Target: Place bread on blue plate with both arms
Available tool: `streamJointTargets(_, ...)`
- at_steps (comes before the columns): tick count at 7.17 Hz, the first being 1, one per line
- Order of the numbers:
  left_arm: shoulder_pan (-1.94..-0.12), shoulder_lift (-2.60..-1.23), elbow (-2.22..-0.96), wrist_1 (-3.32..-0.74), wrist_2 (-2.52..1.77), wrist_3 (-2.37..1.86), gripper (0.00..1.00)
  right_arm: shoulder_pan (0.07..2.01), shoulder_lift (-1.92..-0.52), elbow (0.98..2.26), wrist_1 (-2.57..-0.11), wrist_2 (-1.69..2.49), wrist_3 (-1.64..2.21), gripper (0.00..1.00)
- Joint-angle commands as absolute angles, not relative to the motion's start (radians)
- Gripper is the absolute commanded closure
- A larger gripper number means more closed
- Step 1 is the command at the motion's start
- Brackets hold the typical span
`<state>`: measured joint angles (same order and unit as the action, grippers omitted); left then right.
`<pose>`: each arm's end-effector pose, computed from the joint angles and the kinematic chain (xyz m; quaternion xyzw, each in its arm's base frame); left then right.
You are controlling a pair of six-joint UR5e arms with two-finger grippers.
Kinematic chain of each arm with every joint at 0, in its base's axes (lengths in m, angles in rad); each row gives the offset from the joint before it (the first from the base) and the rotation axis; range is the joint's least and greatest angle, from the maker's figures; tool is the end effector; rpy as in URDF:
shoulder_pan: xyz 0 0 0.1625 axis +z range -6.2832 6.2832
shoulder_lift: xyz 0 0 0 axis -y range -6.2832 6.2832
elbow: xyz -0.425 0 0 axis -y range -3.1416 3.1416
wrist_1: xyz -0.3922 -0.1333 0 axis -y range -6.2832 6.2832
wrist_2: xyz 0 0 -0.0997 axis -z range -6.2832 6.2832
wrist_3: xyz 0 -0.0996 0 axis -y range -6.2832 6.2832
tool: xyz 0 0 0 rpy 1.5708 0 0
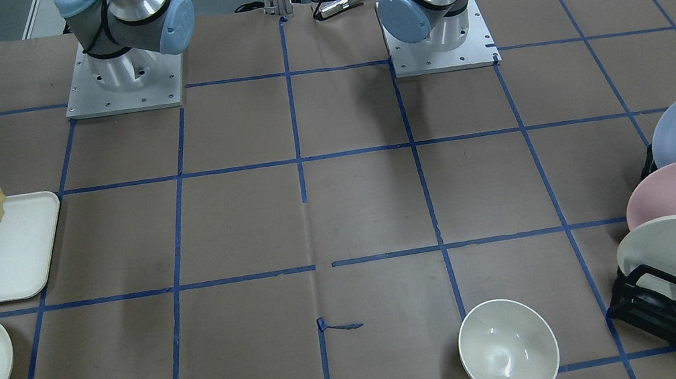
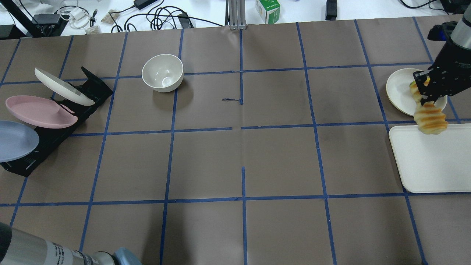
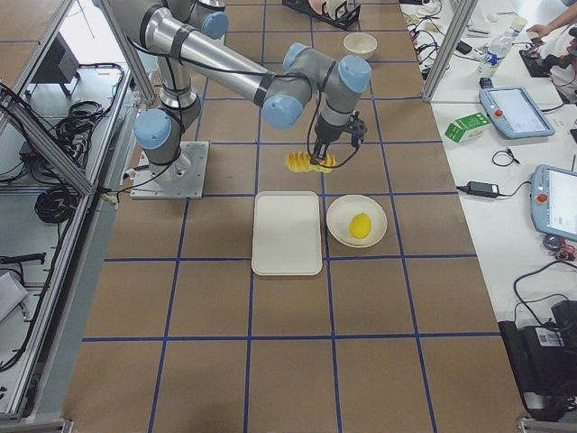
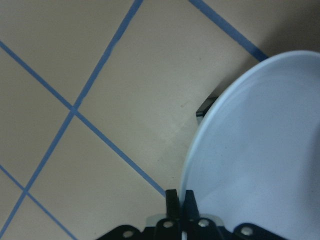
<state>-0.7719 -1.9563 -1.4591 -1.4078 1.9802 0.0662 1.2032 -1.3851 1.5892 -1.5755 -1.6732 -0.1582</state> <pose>0.3835 -0.5040 0.3484 -0.3397 0.9168 0.1343 0.1615 -0.0794 -0.5488 0.3838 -0.0988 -0.9888 -0.1092 0.0233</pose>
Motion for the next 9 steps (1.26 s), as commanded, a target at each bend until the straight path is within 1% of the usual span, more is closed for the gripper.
streamJointTargets(1, -0.772, -1.918, -1.428, -1.503, 2.06, 0.075, 1.0, 1.296, -1.411, 1.54, -1.494, -1.631, -0.058, 1.0)
streamJointTargets(3, -0.767, -1.853, -1.394, -1.716, 2.075, 0.075, 1.0, 1.357, -1.437, 1.54, -1.491, -1.566, 0.029, 1.0)
streamJointTargets(4, -0.77, -1.812, -1.396, -1.838, 2.047, 0.069, 1.0, 1.42, -1.445, 1.539, -1.493, -1.566, 0.099, 1.0)
streamJointTargets(5, -0.785, -1.783, -1.408, -1.926, 1.94, 0.06, 1.0, 1.475, -1.451, 1.537, -1.496, -1.565, 0.174, 1.0)
streamJointTargets(6, -0.832, -1.786, -1.414, -2.025, 1.799, 0.055, 1.0, 1.517, -1.451, 1.526, -1.496, -1.565, 0.222, 1.0)
streamJointTargets(7, -0.942, -1.764, -1.414, -2.048, 1.737, 0.046, 1.0, 1.534, -1.451, 1.519, -1.496, -1.566, 0.224, 1.0)
streamJointTargets(9, -1.174, -1.781, -1.42, -2.024, 1.603, -0.05, 1.0, 1.535, -1.451, 1.519, -1.493, -1.565, 0.224, 1.0)
